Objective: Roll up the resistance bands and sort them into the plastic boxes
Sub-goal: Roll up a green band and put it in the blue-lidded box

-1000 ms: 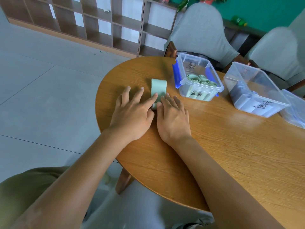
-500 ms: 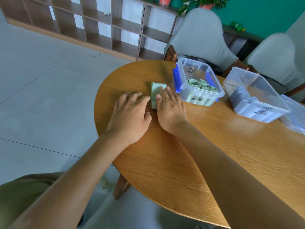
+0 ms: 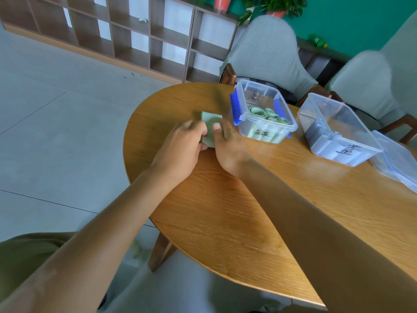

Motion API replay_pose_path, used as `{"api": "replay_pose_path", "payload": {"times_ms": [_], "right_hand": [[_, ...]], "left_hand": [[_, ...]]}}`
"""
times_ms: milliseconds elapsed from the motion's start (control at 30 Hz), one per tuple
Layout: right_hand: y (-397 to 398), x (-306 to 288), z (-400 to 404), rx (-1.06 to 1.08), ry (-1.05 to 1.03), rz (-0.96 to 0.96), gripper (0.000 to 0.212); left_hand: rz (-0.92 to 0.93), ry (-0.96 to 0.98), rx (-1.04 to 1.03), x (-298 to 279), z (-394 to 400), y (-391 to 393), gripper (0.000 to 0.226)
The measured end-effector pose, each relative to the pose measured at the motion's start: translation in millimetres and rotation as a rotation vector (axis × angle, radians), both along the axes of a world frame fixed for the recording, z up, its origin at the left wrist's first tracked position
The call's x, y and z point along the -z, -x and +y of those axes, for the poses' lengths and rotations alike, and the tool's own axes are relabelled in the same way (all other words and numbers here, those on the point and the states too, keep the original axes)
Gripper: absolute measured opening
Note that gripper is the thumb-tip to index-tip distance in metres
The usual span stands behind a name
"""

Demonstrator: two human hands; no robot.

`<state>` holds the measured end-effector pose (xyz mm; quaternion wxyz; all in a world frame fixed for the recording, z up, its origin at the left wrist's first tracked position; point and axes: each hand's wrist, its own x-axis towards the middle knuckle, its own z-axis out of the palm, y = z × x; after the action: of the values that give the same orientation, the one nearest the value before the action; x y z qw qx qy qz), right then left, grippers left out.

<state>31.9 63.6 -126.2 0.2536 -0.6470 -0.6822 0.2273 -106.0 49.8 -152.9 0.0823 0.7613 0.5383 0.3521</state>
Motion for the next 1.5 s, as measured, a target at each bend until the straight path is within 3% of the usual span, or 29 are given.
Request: {"api": "replay_pose_path", "payload": {"times_ms": [133, 233, 433, 733, 933, 1233, 1500], "right_hand": [[-11, -5, -28, 0.121, -0.024, 0.282, 0.027], [-19, 2, -51, 0.190, -0.056, 0.489, 0.029], [-32, 11, -104, 0.118, -0.096, 0.594, 0.032], [-35, 21, -155, -0.037, -0.271, 0.258, 0.039], [-34, 27, -157, -0.084, -0.393, 0.104, 0.039], [-27, 31, -145, -0.018, -0.357, -0.119, 0.049], [-27, 28, -122, -0.016, -0.298, -0.200, 0.052]], "left_hand": [[0.005, -0.005, 0.029, 0, -9, 2, 0.020], [-0.009, -0.007, 0.050, 0, -21, 4, 0.020], [0.001, -0.016, 0.108, 0, -51, 9, 0.020], [0.002, 0.018, 0.161, -4, -91, 13, 0.020], [0.100, -0.039, 0.160, -3, -91, 17, 0.020], [0.128, -0.076, 0.107, -4, -88, 20, 0.029], [0.131, -0.144, 0.090, -11, -99, 20, 0.021]]}}
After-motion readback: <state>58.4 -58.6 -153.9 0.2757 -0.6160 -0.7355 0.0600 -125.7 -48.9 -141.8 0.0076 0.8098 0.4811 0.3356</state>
